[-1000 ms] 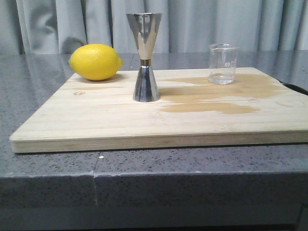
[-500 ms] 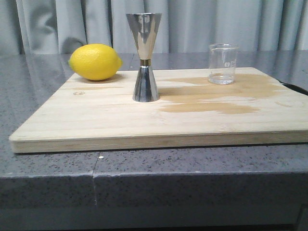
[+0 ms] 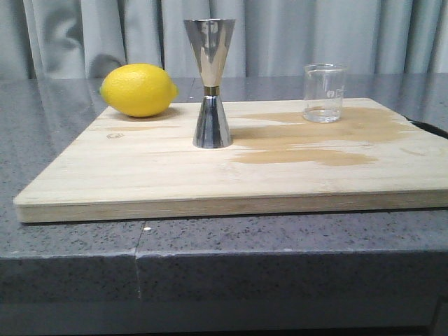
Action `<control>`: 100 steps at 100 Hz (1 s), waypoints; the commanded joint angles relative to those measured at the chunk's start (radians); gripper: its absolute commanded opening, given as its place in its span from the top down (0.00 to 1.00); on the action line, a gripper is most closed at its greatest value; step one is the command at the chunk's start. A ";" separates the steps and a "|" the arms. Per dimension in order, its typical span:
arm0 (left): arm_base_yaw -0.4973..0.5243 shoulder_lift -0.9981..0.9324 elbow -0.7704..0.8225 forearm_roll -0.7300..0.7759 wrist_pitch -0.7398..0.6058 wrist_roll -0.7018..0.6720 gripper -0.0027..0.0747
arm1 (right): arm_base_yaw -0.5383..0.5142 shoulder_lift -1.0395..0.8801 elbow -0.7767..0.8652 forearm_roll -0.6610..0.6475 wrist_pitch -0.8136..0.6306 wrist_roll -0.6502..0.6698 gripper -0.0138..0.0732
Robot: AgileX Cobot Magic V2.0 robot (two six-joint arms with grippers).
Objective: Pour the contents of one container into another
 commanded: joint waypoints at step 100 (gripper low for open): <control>0.001 -0.026 0.035 0.000 -0.079 -0.010 0.99 | -0.006 -0.068 0.294 0.086 -0.386 0.325 0.92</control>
